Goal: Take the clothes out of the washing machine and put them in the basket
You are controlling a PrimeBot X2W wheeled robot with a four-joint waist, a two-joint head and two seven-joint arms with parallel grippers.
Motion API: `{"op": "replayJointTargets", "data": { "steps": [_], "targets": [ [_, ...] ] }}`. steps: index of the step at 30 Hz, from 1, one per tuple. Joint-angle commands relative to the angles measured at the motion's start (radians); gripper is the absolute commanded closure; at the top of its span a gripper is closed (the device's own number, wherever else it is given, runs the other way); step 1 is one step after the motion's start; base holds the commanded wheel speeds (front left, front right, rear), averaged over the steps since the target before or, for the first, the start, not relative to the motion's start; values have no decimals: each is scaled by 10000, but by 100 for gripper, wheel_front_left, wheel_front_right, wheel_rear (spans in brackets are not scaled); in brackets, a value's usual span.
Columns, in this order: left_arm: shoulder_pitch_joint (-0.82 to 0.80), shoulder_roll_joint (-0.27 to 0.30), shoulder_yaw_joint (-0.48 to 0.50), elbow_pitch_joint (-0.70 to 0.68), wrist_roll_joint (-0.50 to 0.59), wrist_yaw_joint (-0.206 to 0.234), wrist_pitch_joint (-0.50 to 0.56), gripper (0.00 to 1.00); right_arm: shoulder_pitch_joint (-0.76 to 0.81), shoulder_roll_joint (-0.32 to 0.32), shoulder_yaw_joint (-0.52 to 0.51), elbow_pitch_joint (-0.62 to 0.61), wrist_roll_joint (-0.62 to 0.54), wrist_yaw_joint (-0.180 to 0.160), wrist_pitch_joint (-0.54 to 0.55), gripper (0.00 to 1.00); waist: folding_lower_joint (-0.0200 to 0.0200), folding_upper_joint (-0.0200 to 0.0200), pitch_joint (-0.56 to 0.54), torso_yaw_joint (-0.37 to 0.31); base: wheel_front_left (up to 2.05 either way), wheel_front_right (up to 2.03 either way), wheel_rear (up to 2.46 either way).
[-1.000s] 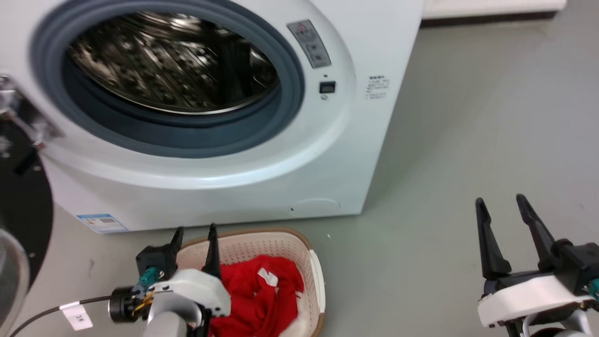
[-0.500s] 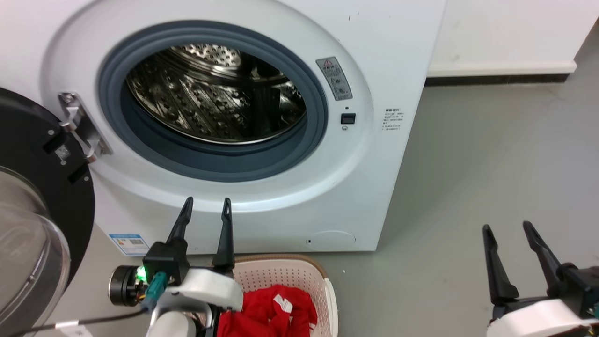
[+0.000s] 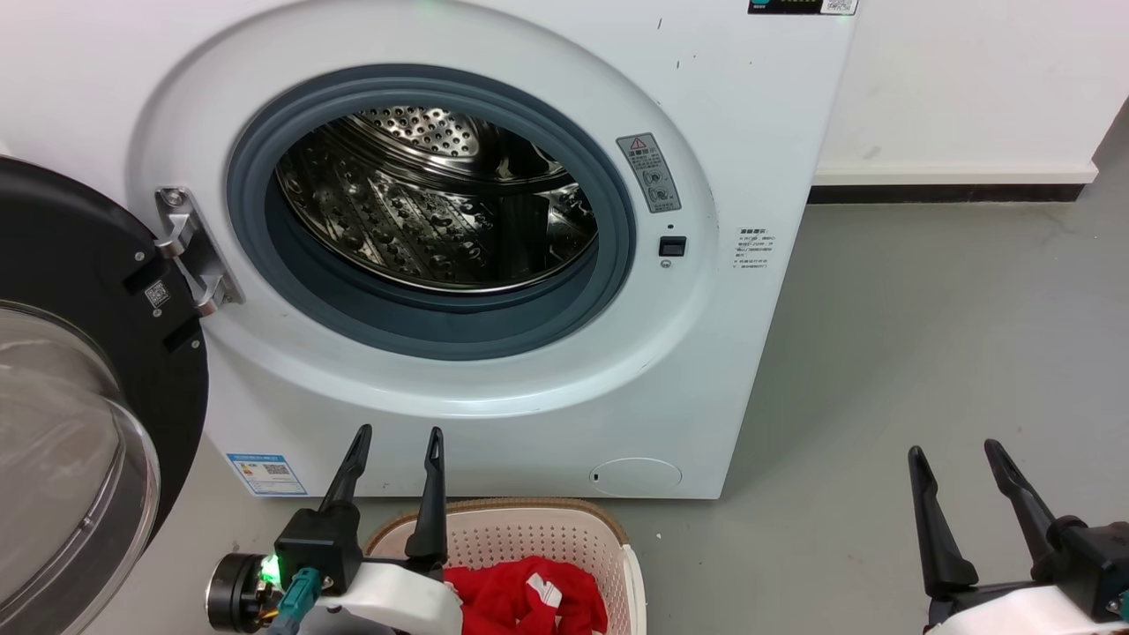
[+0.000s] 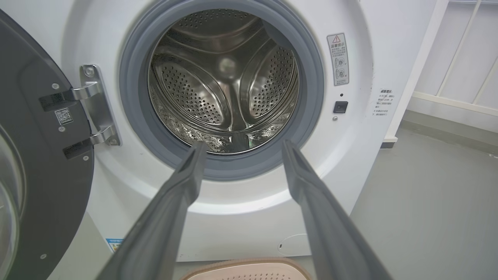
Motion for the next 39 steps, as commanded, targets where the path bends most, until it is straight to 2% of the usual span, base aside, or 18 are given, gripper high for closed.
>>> {"op": "replayJointTargets", "data": {
  "steps": [1,18,19,22,39],
  "targets": [
    [141,-23,9,-71,-29,62,26,0,167,12,28,-63,-1,-7,41,0,1,-1,10,-10,0,0,0],
    [180,120,30,-112,-174,315,132,0,222,12,34,-68,120,-7,-1,0,1,-1,-7,-57,0,0,0],
    [144,75,21,-63,-178,279,134,100,65,-2,32,-50,97,0,20,100,1,-1,-6,-60,0,0,0],
    [169,62,34,31,-282,250,142,100,116,0,87,50,196,0,-14,100,1,-1,-5,-62,0,0,0],
    [-153,20,632,386,-3608,-193,811,100,-631,-223,186,1107,3903,-1,-3,100,1,-1,31,-96,0,0,0]
  ]
}}
